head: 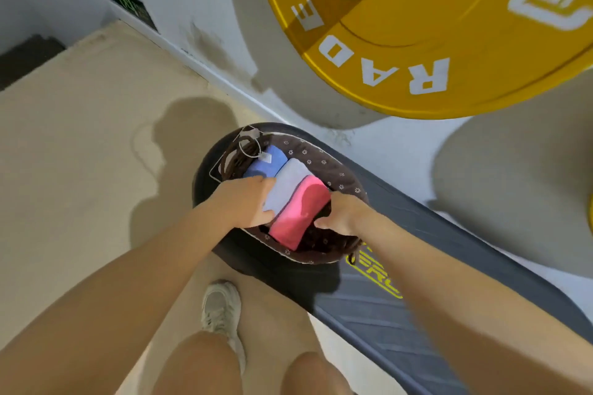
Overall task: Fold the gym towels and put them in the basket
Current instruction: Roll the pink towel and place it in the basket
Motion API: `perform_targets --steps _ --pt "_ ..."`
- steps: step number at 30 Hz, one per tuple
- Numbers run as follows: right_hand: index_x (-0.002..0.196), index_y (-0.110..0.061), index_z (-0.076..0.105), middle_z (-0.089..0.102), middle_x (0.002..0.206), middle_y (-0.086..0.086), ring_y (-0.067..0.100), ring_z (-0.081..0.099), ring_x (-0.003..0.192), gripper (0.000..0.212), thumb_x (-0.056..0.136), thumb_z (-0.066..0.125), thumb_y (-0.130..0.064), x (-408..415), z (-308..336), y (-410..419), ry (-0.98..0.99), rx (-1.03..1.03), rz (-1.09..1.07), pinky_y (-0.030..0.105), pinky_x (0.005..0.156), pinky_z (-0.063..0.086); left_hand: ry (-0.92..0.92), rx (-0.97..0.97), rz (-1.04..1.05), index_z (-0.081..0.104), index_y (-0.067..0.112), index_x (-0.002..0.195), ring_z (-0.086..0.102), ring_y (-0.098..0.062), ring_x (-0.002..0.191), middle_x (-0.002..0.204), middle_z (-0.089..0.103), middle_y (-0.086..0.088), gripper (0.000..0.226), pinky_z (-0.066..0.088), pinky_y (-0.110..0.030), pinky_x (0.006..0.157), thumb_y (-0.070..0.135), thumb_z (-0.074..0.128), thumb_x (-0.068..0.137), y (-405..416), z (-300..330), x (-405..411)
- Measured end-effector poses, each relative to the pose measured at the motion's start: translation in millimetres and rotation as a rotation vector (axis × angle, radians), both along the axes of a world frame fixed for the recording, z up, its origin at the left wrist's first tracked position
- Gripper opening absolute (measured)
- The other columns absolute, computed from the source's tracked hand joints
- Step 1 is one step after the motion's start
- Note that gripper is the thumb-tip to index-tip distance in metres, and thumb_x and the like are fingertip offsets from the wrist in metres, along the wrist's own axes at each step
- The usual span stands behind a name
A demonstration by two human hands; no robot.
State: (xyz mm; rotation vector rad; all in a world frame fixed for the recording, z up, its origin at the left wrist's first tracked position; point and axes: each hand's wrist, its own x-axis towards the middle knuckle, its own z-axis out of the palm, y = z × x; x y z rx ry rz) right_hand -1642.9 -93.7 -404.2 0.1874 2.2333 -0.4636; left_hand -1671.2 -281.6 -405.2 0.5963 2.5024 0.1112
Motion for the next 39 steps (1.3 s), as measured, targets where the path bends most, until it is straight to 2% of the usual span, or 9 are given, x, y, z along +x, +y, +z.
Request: perform_targets --steps 3,5,9,14,17,21,25,29,39 --pt "0.112 -0.008 0.056 0.059 0.116 0.011 0.025 0.054 0.109 0.034 0.092 0.054 -0.035 16.3 79.1 11.5 -0.017 -0.106 -0.033 0.027 0.090 0.040 -0.103 0.033 -0.122 0.053 0.011 0.113 0.058 -0.029 0.096 0.102 0.061 -0.009 0.026 0.046 -0.036 0.080 0.023 0.046 0.092 12.8 79.1 -4.7" --pt "0.078 -0.016 0.057 0.055 0.093 0.012 0.022 0.050 0.088 0.024 0.093 0.051 -0.033 30.0 135.3 15.2 -0.052 -0.130 -0.014 0.026 0.084 0.043 -0.170 0.042 -0.193 0.055 0.014 0.109 0.058 -0.026 0.093 0.096 0.060 -0.005 0.021 0.045 -0.035 0.080 0.021 0.043 0.093 25.6 133.2 -1.3" --pt "0.087 -0.007 0.059 0.057 0.095 0.017 0.027 0.052 0.088 0.025 0.093 0.047 -0.028 44.0 236.7 23.7 -0.018 -0.043 -0.061 0.029 0.072 0.037 -0.174 0.068 -0.321 0.054 0.017 0.113 0.056 -0.025 0.097 0.105 0.062 -0.003 0.024 0.039 -0.029 0.074 0.018 0.042 0.092 52.6 232.2 -1.5" --pt "0.061 -0.010 0.039 0.046 0.077 0.014 0.025 0.043 0.074 0.031 0.088 0.049 -0.022 64.7 328.3 26.3 0.160 0.032 -0.344 0.031 0.059 0.029 -0.156 0.189 -0.465 0.052 0.011 0.110 0.057 -0.028 0.098 0.106 0.064 -0.007 0.021 0.044 -0.035 0.078 0.020 0.045 0.093 77.2 331.8 -8.6" --pt "0.084 -0.009 0.057 0.062 0.093 0.016 0.032 0.058 0.093 0.017 0.087 0.051 -0.024 90.4 371.4 23.9 0.311 0.056 -0.584 0.031 0.070 0.038 -0.105 0.281 -0.564 0.055 0.014 0.108 0.058 -0.024 0.097 0.103 0.066 -0.002 0.020 0.048 -0.034 0.081 0.023 0.050 0.090 91.6 374.1 -3.4" --pt "0.105 -0.006 0.055 0.063 0.109 0.017 0.034 0.056 0.103 0.025 0.092 0.047 -0.025 158.1 398.3 27.3 0.414 0.161 -0.755 0.036 0.077 0.042 -0.096 0.372 -0.738 0.058 0.017 0.096 0.053 -0.017 0.079 0.078 0.054 0.008 0.012 0.045 -0.029 0.071 0.022 0.051 0.088 119.8 397.3 40.4" --pt "0.111 -0.006 0.056 0.061 0.114 0.015 0.033 0.054 0.107 0.029 0.093 0.046 -0.026 258.2 421.1 39.6 0.478 0.283 -0.894 0.039 0.086 0.044 -0.146 0.376 -0.938 0.057 0.019 0.097 0.050 -0.016 0.076 0.069 0.049 0.013 0.012 0.042 -0.028 0.071 0.023 0.052 0.087 162.7 411.5 116.4" --pt "0.110 -0.007 0.060 0.064 0.112 0.015 0.033 0.056 0.104 0.026 0.093 0.045 -0.023 388.9 431.4 44.1 0.543 0.380 -1.166 0.036 0.085 0.045 -0.162 0.388 -1.158 0.056 0.018 0.099 0.052 -0.017 0.079 0.080 0.055 0.008 0.014 0.042 -0.028 0.071 0.024 0.051 0.088 205.4 428.8 221.4" --pt "0.108 -0.006 0.063 0.064 0.115 0.013 0.029 0.056 0.110 0.025 0.092 0.047 -0.019 749.6 425.1 11.8 0.414 0.415 -1.681 0.031 0.089 0.042 -0.394 0.355 -1.486 0.056 0.011 0.111 0.058 -0.019 0.091 0.098 0.059 -0.001 0.022 0.041 -0.023 0.076 0.021 0.050 0.092 259.8 423.0 580.8"
